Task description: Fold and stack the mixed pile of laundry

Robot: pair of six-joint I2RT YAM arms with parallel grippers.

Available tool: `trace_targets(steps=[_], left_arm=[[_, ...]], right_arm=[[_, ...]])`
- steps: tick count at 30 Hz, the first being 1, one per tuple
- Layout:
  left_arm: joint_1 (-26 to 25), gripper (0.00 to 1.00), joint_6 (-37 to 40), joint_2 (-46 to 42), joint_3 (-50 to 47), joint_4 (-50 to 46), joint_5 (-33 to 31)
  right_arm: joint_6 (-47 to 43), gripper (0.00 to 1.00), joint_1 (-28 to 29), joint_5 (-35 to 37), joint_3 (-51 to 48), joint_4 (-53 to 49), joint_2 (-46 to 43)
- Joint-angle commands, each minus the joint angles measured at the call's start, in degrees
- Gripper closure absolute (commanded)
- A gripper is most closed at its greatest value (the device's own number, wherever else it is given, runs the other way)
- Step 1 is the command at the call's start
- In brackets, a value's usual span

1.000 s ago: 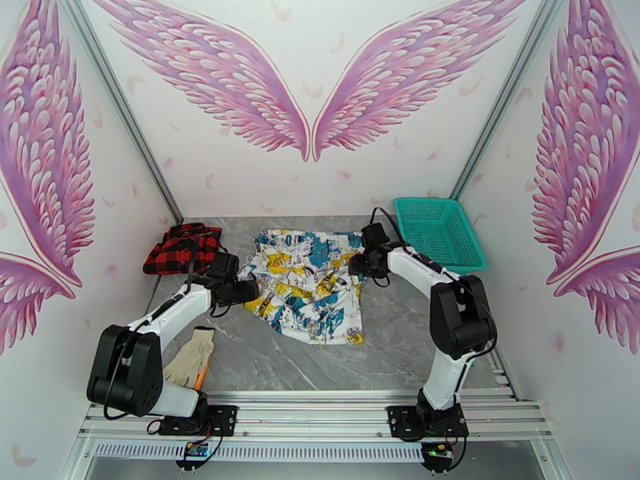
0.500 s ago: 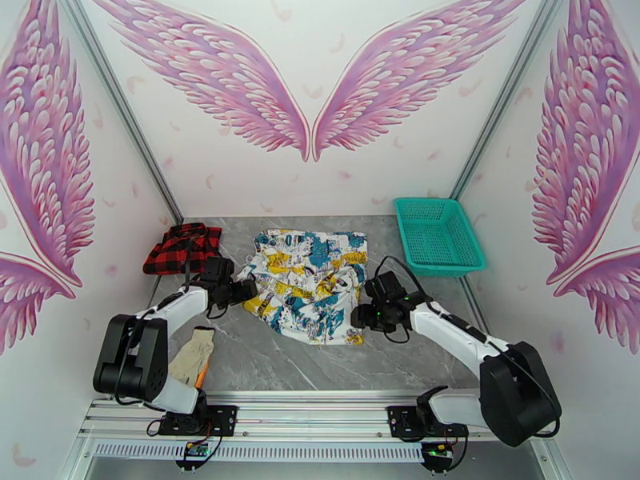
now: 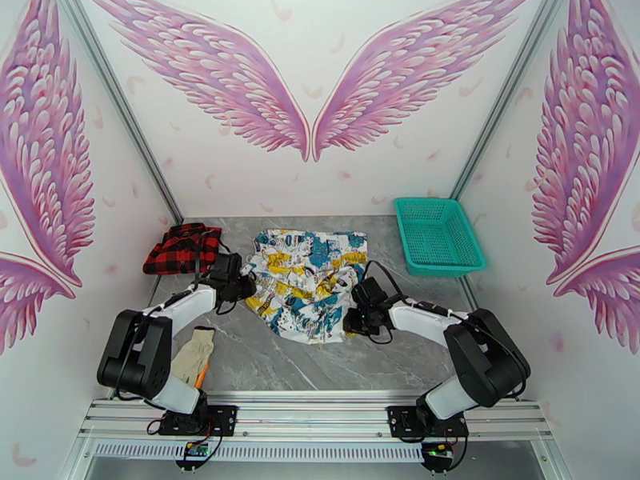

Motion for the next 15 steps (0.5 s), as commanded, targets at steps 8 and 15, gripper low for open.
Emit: trace_targets(steps=[8,15], left_arm=[[-3.91,0.01,1.12,-11.44,3.33,-24.05,-16.04],[4.22,0.03,1.45,-10.37,-2.95,-13.37,3.65]], right_arm=[[-5.83,0.89,-3.19,6.36,4.5,-9.87,-10.07],[-7.92,0.89,-5.73,6.04,7.54,-12.35,-7.77]])
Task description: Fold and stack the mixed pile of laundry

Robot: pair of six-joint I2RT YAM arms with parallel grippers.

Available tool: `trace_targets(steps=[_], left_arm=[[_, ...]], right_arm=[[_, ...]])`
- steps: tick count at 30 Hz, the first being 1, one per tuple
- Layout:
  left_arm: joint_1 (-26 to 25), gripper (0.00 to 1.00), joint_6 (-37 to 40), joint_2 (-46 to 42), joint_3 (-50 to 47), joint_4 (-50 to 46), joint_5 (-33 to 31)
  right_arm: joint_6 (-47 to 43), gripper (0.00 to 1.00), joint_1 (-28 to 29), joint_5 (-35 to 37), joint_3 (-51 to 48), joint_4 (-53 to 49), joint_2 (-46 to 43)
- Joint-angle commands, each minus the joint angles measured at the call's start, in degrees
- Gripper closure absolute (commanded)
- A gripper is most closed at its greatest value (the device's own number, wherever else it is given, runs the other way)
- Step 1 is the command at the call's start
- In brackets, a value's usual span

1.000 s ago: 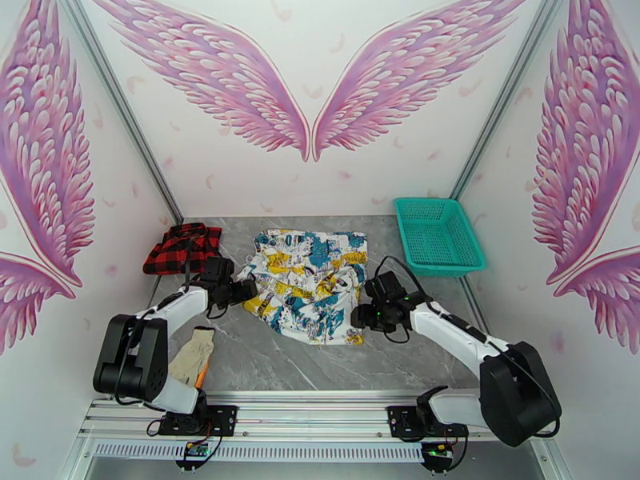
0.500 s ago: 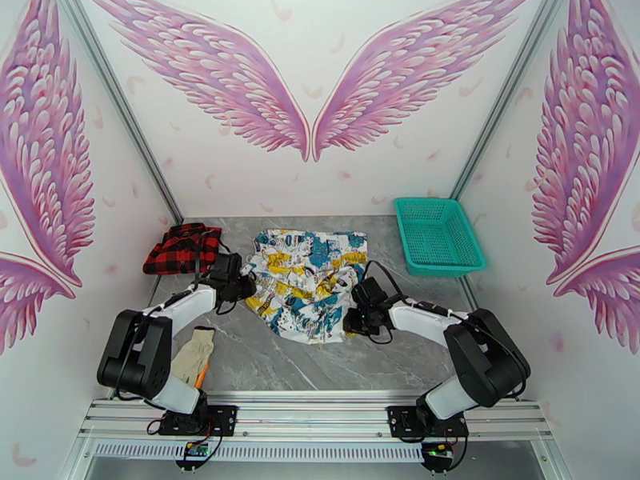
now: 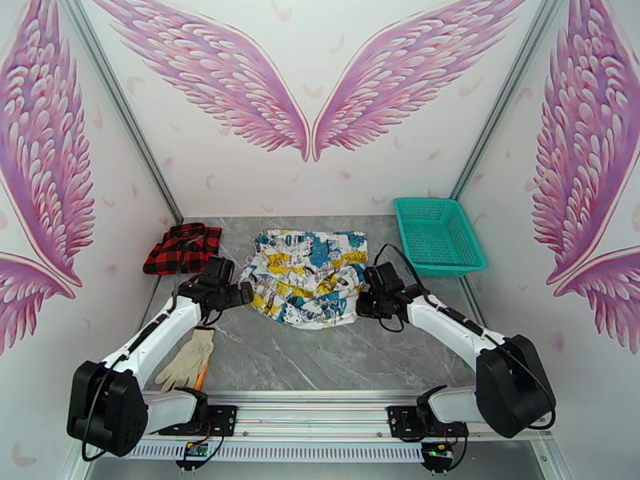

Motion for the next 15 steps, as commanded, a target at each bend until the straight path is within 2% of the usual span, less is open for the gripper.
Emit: trace_targets(steps=[1,3,5,12,15], left_arm=[[1.45,0.04,-0.53,1.63,-3.92,8.08,12.38],[3.42,0.12,-2.88,3.75,-7.83,18.72,22.07],[5.44,0.19,-4.76,5.57,-10.35,25.37,26.65],[10.43,0.22,-3.2,8.91,-9.16,25.15,24.73],[12.16,0.24,-4.13,10.68,-9.52,28.67,26.4]], right_arm=[[-1.96,0.9,-0.98,0.69,1.38,-2.46,2.98],[-1.89,0.9,-1.64,-0.62,1.27,-1.29,4.65],[-1.87,0.91,-1.93,-1.39,1.15,-0.31,5.88],[-2.0,0.92,-3.12,-2.11,0.51,1.11,7.48],[-2.06,0.93,-3.26,-2.41,0.65,1.46,8.38]])
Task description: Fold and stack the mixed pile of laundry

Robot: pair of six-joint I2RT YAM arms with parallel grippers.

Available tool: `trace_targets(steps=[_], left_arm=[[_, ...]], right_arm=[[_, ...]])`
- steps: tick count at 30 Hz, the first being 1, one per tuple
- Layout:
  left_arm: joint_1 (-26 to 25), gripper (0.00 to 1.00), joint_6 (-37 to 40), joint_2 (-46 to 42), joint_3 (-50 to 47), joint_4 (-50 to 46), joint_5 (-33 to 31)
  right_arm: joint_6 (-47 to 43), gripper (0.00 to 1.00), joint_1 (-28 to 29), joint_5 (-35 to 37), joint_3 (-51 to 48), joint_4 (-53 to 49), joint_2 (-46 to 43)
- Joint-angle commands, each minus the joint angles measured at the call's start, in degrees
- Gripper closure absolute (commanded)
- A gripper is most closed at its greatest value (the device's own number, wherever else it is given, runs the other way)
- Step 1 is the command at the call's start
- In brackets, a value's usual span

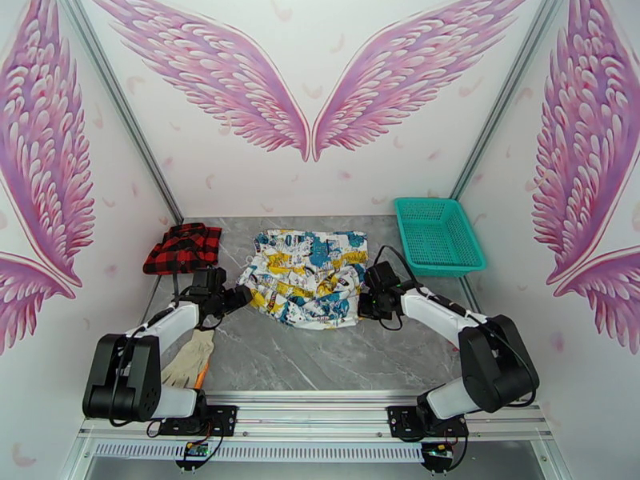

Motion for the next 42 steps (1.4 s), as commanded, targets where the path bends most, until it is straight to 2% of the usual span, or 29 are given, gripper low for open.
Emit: trace_targets(steps=[1,4,6,9,12,16,21,26,29,31,34,37,42], left_arm=[[1.54,0.25,-0.86,2.56,1.2,5.35,3.12],[1.97,0.27,-3.35,6.54,1.27,10.99,4.94],[1.54,0.33,-5.26,9.92,2.38,14.85,6.54],[0.51,0.52,-5.88,13.12,4.78,17.55,7.11],[-0.24,0.65,-5.93,15.01,6.57,18.16,6.82],[-0.58,0.99,-6.64,13.24,6.36,18.83,5.62],[-2.03,1.0,-3.1,3.23,5.66,10.62,2.55],[-6.06,1.0,2.3,-13.69,6.51,-3.87,-0.7],[-9.57,1.0,6.84,-25.17,11.53,-11.09,-1.86],[-11.65,1.0,10.39,-29.59,19.68,-15.24,-1.98],[-12.13,1.0,14.3,-28.74,32.92,-22.1,-3.36],[-12.16,1.0,17.6,-22.59,44.43,-27.6,-5.45],[-12.53,1.0,18.32,-17.37,53.06,-26.73,-1.53]], right_arm=[[-1.13,0.93,-0.58,-0.89,0.16,1.39,1.39],[-1.13,0.94,-0.72,-1.21,0.4,1.71,1.88],[-1.04,0.94,-0.76,-1.52,0.49,1.86,2.07],[-1.21,0.95,-0.96,-1.34,0.74,1.92,2.66],[-1.22,0.97,-1.2,-1.17,0.37,2.23,2.83],[-1.04,1.0,-2.22,-1.84,0.15,2.49,1.8],[-0.44,1.0,-3.23,-2.49,-0.61,2.24,-3.8],[1.04,1.0,-4.34,-1.24,-1.7,-2.38,-15.84],[1.29,1.0,-5.06,2.21,1.38,-8.14,-26.35],[0.02,1.0,-5.77,5.07,8.41,-13.02,-32.49],[-2.05,1.0,-5.92,11.59,19.27,-16.44,-35.35],[-5.33,1.0,-6.08,14.22,28.44,-17.84,-30.88],[-7.18,1.0,-6.57,14.83,36.5,-17.41,-24.85]])
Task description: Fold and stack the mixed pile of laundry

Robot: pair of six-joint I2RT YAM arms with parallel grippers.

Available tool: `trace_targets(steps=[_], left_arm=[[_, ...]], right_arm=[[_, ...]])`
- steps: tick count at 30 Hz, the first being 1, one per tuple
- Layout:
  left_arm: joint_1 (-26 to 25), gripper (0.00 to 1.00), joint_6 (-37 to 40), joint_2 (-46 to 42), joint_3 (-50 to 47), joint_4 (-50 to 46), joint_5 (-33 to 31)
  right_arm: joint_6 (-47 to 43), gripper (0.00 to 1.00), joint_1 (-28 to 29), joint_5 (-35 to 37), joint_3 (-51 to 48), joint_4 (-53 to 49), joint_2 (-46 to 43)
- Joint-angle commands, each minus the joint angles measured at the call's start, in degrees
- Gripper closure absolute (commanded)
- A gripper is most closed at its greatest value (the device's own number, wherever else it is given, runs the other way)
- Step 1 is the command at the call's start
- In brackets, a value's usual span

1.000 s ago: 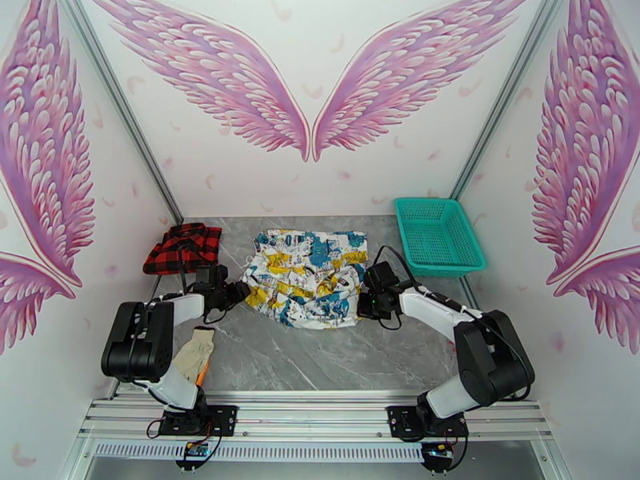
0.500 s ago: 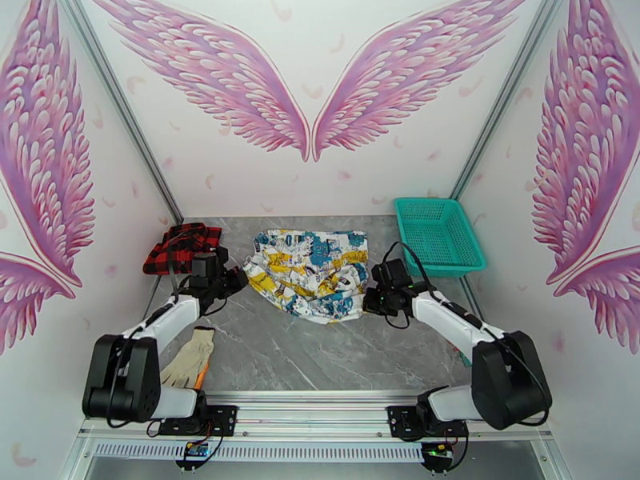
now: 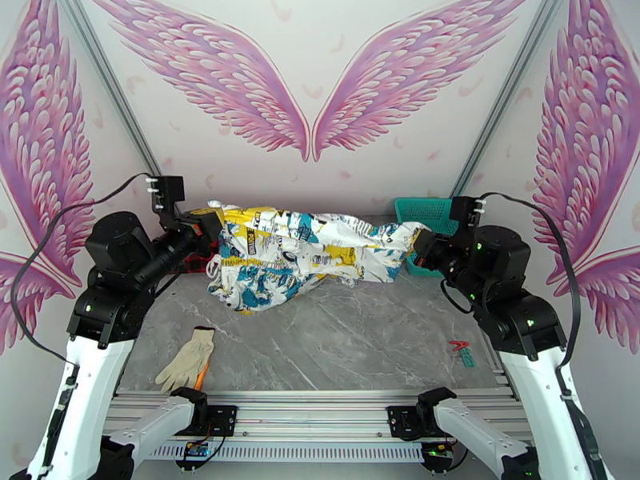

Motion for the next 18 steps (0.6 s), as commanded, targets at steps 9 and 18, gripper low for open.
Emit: trace_targets(steps=[9,18], left_arm=[[-5.38,1.0,6.4,-6.73,3.33,-10.82,8.45],[-6.32,1.0,1.14,-15.64,9.18,-15.53,9.09]], right_arm=[[-3.93,1.0,-0.47,3.55,1.85,-8.85,-6.16],[-5.65,1.0,-0.39,7.49,15.17,-21.41,-15.33]])
